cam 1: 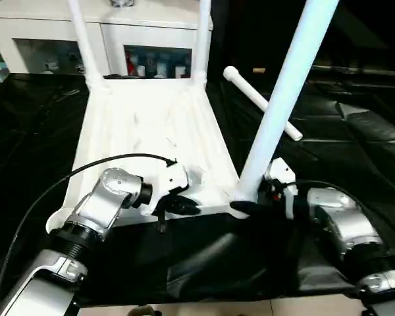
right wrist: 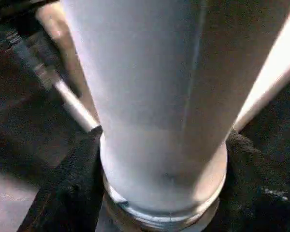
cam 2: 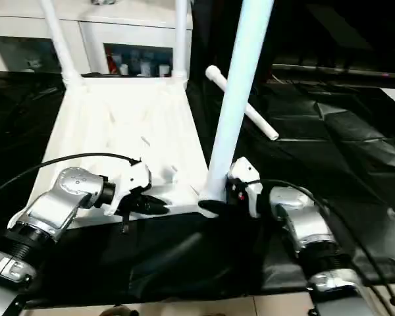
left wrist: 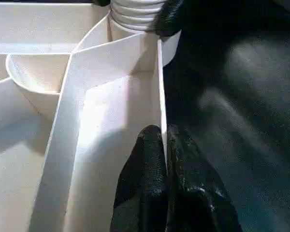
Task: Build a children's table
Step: Rotate leg to tighten
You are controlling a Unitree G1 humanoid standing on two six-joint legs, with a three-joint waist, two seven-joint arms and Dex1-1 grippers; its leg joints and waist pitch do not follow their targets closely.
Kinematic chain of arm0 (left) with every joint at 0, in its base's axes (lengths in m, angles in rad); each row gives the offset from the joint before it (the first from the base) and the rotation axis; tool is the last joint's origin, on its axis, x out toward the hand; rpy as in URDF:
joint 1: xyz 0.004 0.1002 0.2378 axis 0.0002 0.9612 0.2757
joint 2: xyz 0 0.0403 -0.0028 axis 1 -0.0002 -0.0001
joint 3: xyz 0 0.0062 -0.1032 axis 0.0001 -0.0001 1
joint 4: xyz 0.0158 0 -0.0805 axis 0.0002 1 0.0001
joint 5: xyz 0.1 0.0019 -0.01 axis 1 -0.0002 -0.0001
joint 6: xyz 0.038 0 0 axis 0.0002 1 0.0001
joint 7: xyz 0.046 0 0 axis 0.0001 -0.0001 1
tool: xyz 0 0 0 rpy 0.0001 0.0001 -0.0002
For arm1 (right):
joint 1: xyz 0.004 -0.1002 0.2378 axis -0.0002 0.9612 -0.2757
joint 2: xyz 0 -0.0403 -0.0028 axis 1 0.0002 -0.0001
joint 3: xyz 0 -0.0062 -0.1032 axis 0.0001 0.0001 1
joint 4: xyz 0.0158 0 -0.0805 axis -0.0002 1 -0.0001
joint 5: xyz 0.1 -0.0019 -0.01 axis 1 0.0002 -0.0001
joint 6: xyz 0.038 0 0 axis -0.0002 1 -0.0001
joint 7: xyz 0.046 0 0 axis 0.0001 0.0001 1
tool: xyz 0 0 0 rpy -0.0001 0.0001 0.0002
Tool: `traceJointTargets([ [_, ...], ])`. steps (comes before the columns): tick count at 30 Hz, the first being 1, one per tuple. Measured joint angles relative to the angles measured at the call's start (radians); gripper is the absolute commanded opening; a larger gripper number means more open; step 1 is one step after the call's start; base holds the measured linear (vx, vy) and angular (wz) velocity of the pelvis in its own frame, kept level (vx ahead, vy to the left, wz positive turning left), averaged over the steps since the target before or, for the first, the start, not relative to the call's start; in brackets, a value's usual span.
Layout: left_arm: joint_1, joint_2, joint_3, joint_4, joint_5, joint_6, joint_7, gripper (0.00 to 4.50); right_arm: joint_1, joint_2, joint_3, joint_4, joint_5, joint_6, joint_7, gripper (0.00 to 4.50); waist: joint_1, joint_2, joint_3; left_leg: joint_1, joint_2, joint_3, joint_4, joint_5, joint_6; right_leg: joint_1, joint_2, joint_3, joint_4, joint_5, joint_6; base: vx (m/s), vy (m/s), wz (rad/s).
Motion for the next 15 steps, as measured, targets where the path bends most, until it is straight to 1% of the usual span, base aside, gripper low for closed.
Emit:
traceJointTargets([
  [2, -0.026, -0.045, 0.001, 0.032, 0.021, 0.015, 0.079, 0.00, -0.037, 0.027, -0.030, 0.055, -0.001, 0.009, -0.107, 2.74, -0.009, 0.000, 0.000, -0.001, 0.000, 0.000, 0.001, 0.000, 0.000, -0.001, 0.000, 0.000, -0.001, 0.000, 0.000, 0.000, 0.000, 0.00],
  [3, -0.029, -0.055, 0.002, 0.038, 0.023, 0.021, 0.102, 0.00, -0.046, 0.032, -0.033, 0.068, 0.000, 0.015, -0.135, 2.74, -0.012, 0.000, 0.000, -0.001, 0.000, 0.000, 0.001, 0.000, 0.000, -0.001, 0.000, 0.000, -0.001, 0.000, 0.000, 0.000, 0.000, 0.00],
  [4, -0.037, -0.082, 0.008, 0.059, 0.038, 0.030, 0.151, 0.00, -0.060, 0.062, -0.055, 0.107, -0.001, 0.014, -0.208, 2.74, -0.016, 0.000, -0.001, 0.001, 0.000, 0.000, 0.001, 0.000, 0.000, 0.000, 0.000, 0.000, -0.001, 0.000, 0.000, 0.000, 0.000, 0.00],
  [5, -0.062, -0.133, 0.015, 0.095, 0.061, 0.054, 0.238, 0.00, -0.092, 0.114, -0.090, 0.161, -0.006, 0.004, -0.358, 2.74, -0.021, 0.001, -0.002, 0.001, 0.000, 0.000, 0.001, 0.000, 0.000, 0.000, 0.000, 0.000, -0.001, 0.000, 0.000, 0.000, 0.000, 0.00],
  [6, -0.076, -0.172, 0.017, 0.112, 0.077, 0.074, 0.298, 0.00, -0.118, 0.141, -0.107, 0.193, -0.014, 0.003, -0.463, 2.73, -0.026, 0.002, -0.002, 0.001, -0.001, 0.000, 0.001, 0.000, 0.000, -0.001, 0.000, 0.000, -0.002, 0.000, 0.000, 0.000, 0.000, 0.00],
  [8, -0.083, -0.236, 0.016, 0.119, 0.092, 0.121, 0.391, 0.00, -0.149, 0.184, -0.133, 0.240, -0.017, 0.000, -0.620, 2.73, -0.033, 0.003, -0.003, 0.002, -0.001, -0.001, 0.001, 0.000, 0.000, 0.001, 0.000, -0.001, -0.007, 0.000, 0.001, 0.000, 0.000, 0.00],
  [10, -0.087, -0.272, 0.015, 0.121, 0.113, 0.143, 0.458, 0.00, -0.179, 0.229, -0.151, 0.274, -0.028, -0.001, -0.739, 2.73, -0.037, 0.003, -0.004, 0.003, -0.001, -0.001, 0.001, 0.000, 0.000, 0.002, 0.000, -0.001, -0.008, 0.000, 0.001, 0.000, 0.000, 0.00],
  [11, -0.088, -0.287, 0.013, 0.122, 0.121, 0.149, 0.484, 0.00, -0.190, 0.244, -0.157, 0.286, -0.035, -0.004, -0.789, 2.73, -0.038, 0.003, -0.004, 0.002, -0.001, -0.002, 0.001, 0.000, 0.000, 0.003, 0.000, -0.003, -0.011, -0.001, 0.001, 0.000, 0.000, 0.00],
  [14, -0.090, -0.293, 0.004, 0.122, 0.131, 0.149, 0.505, 0.00, -0.194, 0.251, -0.158, 0.297, -0.048, -0.025, -0.811, 2.73, -0.040, 0.004, -0.004, 0.002, -0.001, -0.002, -0.001, 0.000, 0.000, 0.006, 0.000, -0.004, -0.019, -0.001, 0.001, 0.000, 0.000, 0.00],
  [15, -0.090, -0.294, 0.002, 0.122, 0.134, 0.148, 0.505, 0.00, -0.194, 0.251, -0.158, 0.301, -0.050, -0.031, -0.810, 3.08, -0.040, 0.004, -0.004, 0.002, -0.001, -0.002, -0.001, 0.000, 0.000, 0.007, 0.000, -0.003, -0.020, -0.001, 0.001, 0.000, 0.000, 0.00],
])
